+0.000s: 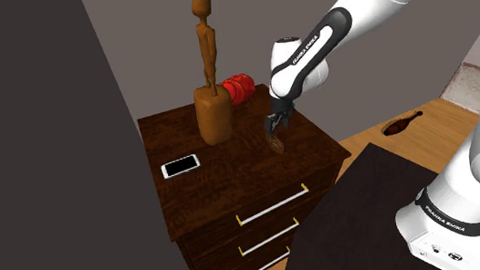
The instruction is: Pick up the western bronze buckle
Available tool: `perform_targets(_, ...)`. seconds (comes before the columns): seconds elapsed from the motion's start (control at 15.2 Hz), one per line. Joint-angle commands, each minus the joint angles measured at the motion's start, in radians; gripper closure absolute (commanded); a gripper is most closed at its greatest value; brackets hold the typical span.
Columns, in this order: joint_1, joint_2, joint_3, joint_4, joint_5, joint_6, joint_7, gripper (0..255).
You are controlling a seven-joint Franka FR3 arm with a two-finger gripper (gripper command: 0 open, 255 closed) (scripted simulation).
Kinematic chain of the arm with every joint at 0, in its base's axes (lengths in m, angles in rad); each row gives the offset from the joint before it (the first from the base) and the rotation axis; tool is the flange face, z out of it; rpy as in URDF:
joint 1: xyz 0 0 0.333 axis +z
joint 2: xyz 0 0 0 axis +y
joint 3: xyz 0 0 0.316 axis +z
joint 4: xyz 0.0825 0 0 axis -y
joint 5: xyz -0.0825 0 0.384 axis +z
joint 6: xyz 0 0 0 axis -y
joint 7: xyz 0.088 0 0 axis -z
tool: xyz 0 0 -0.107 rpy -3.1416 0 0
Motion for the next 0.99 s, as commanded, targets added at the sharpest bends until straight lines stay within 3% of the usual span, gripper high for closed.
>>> perform_targets(0.0,-0.001,0.05,0.002,0.03,0.003,0.02,-0.003,0)
perform_targets(0.53,-0.003,0.135,0.006,0.042,0.009,0.093,-0.01,0)
perform_targets(0.59,-0.003,0.134,0.006,0.042,0.009,0.093,-0.01,255)
perform_targets(0.92,-0.003,0.136,0.006,0.043,0.009,0.093,-0.009,255)
